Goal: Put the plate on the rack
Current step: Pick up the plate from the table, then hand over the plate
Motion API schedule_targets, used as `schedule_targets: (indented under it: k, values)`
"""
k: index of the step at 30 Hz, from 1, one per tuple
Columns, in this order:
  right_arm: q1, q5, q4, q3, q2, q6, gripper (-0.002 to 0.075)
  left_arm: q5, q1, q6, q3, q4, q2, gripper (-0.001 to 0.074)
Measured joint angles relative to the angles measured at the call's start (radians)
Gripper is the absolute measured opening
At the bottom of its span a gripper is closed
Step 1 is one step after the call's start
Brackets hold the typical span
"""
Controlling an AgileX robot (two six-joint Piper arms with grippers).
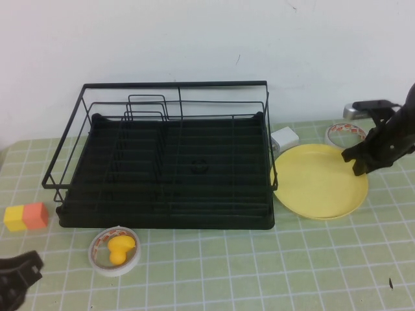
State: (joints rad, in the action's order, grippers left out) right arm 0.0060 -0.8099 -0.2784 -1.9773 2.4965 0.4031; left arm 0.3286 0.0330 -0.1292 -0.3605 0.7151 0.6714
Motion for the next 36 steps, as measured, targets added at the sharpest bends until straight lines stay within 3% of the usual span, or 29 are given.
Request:
schedule_targets:
  k: [6,12,15,19,21,25,31,36]
  values:
    - [0.0,-0.045,0.096,0.002,-0.14,0.0,0.0011,0.106,0.0,-0.127,0.0,0.303,0.0,-0.0001]
    - [-0.002,-0.111,0.122,0.002,-0.32,0.002,0.0011,0.234,0.0,-0.49,0.0,0.782,0.0,0.0021]
    - [-0.002,-0.147,0.083,0.002,-0.413,0.023,0.0011,0.273,0.0,-0.607,0.0,0.924,0.0,0.0134]
    - [0.0,-0.211,-0.115,0.002,-0.51,0.116,0.0011,0.28,0.0,-0.665,0.0,0.962,0.0,0.0405]
    - [0.025,-0.252,-0.217,0.002,-0.551,0.171,0.0011,0.272,0.0,-0.678,0.0,0.966,0.0,0.0497]
    - [0.135,-0.313,-0.288,0.002,-0.587,0.207,0.0011,0.243,0.0,-0.694,0.0,0.974,0.0,0.0564]
    - [0.379,-0.303,-0.301,0.01,-0.585,0.236,0.0011,0.236,0.0,-0.708,0.0,0.974,0.0,0.0577]
    - [0.527,-0.251,-0.305,0.01,-0.567,0.249,0.0011,0.236,0.0,-0.721,0.0,0.977,0.0,0.0578]
